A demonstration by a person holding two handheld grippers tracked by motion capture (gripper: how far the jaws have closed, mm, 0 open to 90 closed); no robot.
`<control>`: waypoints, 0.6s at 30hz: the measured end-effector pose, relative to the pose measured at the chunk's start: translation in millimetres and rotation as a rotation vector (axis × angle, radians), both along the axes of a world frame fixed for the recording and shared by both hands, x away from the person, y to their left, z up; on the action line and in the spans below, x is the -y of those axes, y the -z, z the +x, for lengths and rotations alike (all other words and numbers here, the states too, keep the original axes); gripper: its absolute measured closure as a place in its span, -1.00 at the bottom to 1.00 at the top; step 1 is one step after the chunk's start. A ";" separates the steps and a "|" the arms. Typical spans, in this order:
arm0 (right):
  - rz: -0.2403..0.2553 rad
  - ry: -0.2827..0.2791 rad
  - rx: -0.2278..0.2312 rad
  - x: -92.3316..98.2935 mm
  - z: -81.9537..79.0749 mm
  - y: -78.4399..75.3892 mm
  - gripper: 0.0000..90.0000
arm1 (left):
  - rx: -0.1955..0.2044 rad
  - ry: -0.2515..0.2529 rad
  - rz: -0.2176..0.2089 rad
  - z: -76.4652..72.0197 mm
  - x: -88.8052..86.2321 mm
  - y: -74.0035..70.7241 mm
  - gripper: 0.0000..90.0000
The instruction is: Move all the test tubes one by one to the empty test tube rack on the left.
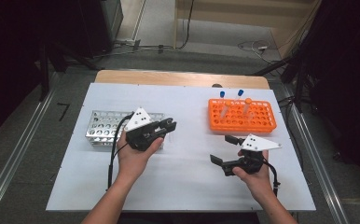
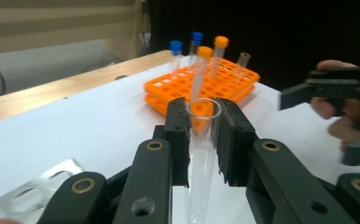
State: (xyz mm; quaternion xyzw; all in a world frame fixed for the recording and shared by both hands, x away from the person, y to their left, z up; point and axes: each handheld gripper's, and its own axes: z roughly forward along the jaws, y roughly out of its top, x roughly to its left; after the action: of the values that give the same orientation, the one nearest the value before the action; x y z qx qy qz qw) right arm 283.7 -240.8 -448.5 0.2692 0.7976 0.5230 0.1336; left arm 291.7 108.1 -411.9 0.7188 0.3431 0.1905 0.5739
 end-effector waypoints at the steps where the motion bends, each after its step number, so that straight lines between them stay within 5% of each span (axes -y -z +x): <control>1: 0.001 0.005 0.001 3.8 -0.5 0.1 -0.98 | 0.001 -0.007 0.000 1.4 -2.4 -0.5 0.70; 18: -0.013 0.071 -0.016 51.0 -11.0 11.0 -1.00 | 0.010 -0.108 -0.008 28.3 -24.2 -7.0 0.70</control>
State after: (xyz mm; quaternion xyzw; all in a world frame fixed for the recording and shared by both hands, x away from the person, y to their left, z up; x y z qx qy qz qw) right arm 272.7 -291.8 -459.5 0.3006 0.7919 0.5106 0.1475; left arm 320.0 132.4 -404.9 0.6960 0.3795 0.2234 0.5671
